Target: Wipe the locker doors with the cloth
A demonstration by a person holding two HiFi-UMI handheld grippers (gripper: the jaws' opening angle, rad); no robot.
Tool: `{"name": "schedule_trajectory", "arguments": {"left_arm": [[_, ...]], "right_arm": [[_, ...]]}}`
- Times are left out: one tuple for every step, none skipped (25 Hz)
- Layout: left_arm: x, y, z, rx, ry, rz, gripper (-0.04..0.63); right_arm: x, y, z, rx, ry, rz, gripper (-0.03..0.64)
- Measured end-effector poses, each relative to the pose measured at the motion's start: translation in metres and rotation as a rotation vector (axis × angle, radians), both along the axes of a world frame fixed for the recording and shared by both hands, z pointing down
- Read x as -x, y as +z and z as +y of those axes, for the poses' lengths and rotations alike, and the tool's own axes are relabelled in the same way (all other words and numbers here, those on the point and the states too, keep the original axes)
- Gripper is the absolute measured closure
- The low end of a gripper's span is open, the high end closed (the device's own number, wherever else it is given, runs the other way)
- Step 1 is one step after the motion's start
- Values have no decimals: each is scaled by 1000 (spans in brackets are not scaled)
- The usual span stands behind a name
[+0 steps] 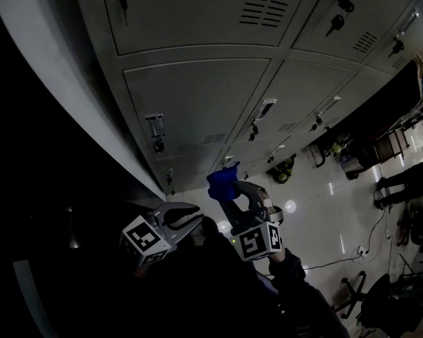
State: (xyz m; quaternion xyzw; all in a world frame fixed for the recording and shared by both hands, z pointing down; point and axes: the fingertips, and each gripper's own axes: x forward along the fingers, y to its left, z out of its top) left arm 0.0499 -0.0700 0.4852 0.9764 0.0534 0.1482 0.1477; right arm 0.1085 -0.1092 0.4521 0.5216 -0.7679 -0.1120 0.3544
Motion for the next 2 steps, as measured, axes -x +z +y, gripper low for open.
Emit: {"name": "schedule_trajectory", "arguments": {"left_arm": [[1, -1, 0, -2, 1, 1, 551], [1, -1, 0, -4, 2, 3, 551]], "right_arm": [[1, -1, 0, 0, 4, -3, 495], [1, -1, 0, 0, 8, -7, 495]]}}
